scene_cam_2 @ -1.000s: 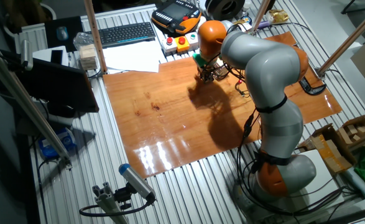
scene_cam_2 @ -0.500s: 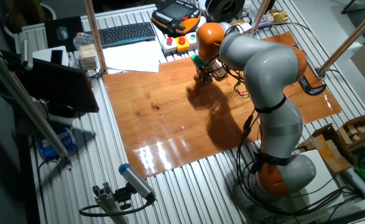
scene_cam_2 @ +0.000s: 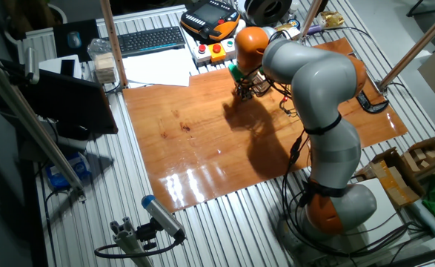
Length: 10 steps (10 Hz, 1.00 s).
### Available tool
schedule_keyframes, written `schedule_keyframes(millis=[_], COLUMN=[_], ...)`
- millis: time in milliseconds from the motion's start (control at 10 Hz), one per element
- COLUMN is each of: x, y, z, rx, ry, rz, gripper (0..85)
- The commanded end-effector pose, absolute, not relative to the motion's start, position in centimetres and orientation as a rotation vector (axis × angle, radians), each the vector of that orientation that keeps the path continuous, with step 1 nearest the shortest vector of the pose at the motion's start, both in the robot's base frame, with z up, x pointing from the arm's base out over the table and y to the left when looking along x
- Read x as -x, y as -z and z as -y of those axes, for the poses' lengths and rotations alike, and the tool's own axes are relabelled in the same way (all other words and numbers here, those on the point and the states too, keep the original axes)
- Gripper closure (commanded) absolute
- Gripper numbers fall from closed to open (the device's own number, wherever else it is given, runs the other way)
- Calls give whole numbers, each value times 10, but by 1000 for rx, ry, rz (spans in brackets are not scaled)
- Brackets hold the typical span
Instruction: Play Jenga
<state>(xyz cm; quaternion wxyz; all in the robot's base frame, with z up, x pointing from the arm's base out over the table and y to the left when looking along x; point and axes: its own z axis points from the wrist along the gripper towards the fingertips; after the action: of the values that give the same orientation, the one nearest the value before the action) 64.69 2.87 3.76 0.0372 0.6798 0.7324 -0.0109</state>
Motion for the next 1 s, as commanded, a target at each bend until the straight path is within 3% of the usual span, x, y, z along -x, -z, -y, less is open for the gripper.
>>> schedule_keyframes(millis=[0, 200, 400, 500, 900], x=[-647, -647, -647, -647, -646], y=[-37, -36, -36, -36, -45], z=[-29, -28, -29, -29, -24], rx=[-2084, -2084, -2095, -2093, -2041], ry=[29, 19, 11, 8, 28], rz=[-2247, -2235, -2216, -2208, -2252], gripper=[830, 673, 417, 337, 333])
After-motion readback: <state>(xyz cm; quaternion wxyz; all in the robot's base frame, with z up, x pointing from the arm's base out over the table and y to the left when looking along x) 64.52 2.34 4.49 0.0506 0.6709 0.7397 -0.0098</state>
